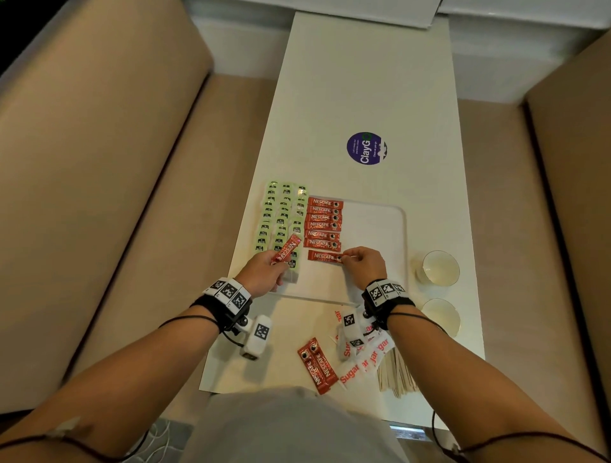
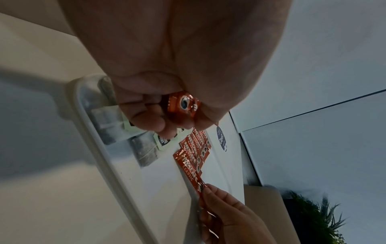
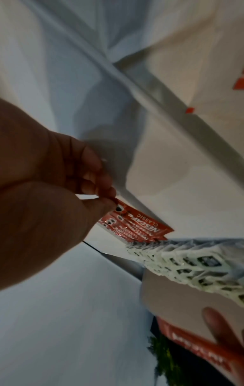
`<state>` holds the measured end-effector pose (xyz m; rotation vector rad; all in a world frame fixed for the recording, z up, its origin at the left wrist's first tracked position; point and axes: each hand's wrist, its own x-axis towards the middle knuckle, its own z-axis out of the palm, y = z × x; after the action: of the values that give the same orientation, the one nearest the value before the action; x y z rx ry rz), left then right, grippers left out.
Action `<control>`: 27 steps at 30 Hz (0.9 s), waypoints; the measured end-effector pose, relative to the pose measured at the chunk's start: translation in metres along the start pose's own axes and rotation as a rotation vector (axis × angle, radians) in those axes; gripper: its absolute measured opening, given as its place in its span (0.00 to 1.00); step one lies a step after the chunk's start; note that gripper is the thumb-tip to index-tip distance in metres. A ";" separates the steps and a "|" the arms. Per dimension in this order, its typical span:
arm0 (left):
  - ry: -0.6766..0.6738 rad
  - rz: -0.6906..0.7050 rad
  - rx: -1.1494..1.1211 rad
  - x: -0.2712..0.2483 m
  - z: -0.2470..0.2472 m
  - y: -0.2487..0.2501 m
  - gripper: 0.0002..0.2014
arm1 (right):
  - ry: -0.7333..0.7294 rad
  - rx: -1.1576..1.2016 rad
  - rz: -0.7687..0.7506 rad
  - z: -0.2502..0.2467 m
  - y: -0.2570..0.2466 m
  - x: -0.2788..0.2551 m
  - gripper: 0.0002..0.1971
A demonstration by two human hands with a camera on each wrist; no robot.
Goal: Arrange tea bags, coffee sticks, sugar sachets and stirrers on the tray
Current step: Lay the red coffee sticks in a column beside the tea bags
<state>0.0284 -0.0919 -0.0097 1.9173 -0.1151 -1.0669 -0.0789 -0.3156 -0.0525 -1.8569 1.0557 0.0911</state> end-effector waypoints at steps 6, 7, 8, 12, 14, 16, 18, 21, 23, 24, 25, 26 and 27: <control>-0.021 0.000 -0.019 0.005 -0.007 -0.005 0.07 | 0.040 -0.041 0.024 0.010 -0.004 0.007 0.05; -0.024 -0.001 -0.021 0.004 -0.008 -0.006 0.07 | 0.054 -0.039 0.025 0.010 -0.005 0.007 0.04; -0.029 -0.001 -0.022 0.005 -0.008 -0.007 0.07 | 0.064 -0.040 0.024 0.012 -0.007 0.007 0.04; -0.049 0.011 -0.014 0.007 -0.011 -0.010 0.06 | 0.076 -0.043 0.005 0.016 -0.009 0.008 0.06; -0.056 0.010 -0.016 0.008 -0.012 -0.011 0.06 | 0.082 -0.047 0.004 0.017 -0.010 0.008 0.08; -0.062 0.008 -0.014 0.008 -0.013 -0.011 0.05 | 0.084 -0.048 0.005 0.017 -0.010 0.009 0.10; -0.064 0.006 -0.013 0.007 -0.013 -0.011 0.05 | 0.087 -0.055 0.007 0.017 -0.011 0.009 0.10; -0.066 0.008 0.002 0.003 -0.012 -0.012 0.05 | 0.087 -0.066 0.004 0.017 -0.011 0.008 0.11; -0.074 0.006 0.012 0.003 -0.012 -0.014 0.06 | 0.086 -0.072 0.004 0.017 -0.011 0.008 0.12; -0.078 0.003 0.011 0.003 -0.011 -0.015 0.06 | 0.086 -0.075 0.004 0.017 -0.011 0.008 0.12; -0.081 -0.002 0.008 0.003 -0.011 -0.016 0.06 | 0.086 -0.079 0.005 0.017 -0.011 0.007 0.13; -0.086 -0.005 0.003 0.003 -0.011 -0.017 0.06 | 0.086 -0.082 0.007 0.017 -0.012 0.007 0.13; -0.094 -0.006 -0.003 0.003 -0.010 -0.017 0.07 | 0.084 -0.083 0.009 0.017 -0.012 0.007 0.14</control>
<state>0.0321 -0.0765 -0.0216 1.8662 -0.1609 -1.1606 -0.0602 -0.3048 -0.0563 -1.9453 1.1332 0.0632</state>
